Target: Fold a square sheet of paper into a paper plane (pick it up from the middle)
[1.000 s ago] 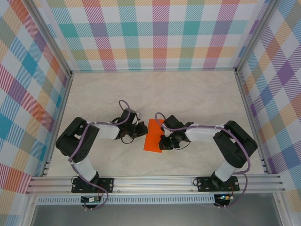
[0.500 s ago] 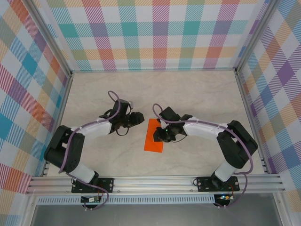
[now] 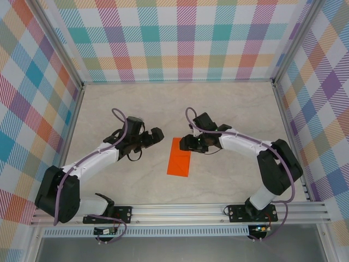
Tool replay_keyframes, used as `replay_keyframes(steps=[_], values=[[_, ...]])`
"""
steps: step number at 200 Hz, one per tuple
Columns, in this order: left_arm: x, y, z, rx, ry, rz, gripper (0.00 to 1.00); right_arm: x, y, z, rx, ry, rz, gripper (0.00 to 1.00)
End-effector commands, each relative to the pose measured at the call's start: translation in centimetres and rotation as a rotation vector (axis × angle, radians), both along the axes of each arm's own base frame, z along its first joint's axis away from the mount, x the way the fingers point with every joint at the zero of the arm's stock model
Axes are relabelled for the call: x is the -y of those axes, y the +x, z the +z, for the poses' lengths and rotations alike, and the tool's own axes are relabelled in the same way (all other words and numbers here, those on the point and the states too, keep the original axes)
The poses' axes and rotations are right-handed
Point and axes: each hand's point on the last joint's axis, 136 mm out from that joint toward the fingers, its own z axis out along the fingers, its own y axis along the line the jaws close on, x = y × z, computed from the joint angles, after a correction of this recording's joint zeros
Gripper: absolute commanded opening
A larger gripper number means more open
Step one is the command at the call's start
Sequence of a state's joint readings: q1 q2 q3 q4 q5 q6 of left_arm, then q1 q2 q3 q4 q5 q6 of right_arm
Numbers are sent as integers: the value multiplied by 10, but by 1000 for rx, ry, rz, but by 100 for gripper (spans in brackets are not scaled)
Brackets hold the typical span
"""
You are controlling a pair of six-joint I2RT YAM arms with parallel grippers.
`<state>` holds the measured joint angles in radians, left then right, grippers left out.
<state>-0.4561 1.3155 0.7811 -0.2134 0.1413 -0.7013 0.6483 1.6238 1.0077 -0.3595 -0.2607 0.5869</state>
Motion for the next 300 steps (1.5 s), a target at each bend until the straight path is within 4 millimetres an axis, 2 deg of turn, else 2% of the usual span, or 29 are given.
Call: replay_keyframes(steps=[1,44,80,113,147,203,256,300], values=[[0,-8,-9,-57,-23,0,100,-2,-8,-19,-43,6,52,55],[21,-10,-21,-128,-107,-58,100,-3,-10,-36,-79,5,51,51],[33,-13,-25,-155,-164,-96,99,-6,-16,-42,-107,22,75,37],[52,-20,-26,-194,-287,-141,94,0,-14,-46,-113,-12,53,18],[71,-30,-35,-245,-356,-195,84,4,-10,-45,-85,-24,18,11],[98,-42,-41,-261,-398,-278,61,15,-5,-38,-44,-13,-46,9],[110,-46,-52,-278,-376,-321,56,17,-9,-38,-64,-4,-58,9],[126,-48,-53,-252,-381,-411,49,17,-9,-38,-69,-4,-61,9]])
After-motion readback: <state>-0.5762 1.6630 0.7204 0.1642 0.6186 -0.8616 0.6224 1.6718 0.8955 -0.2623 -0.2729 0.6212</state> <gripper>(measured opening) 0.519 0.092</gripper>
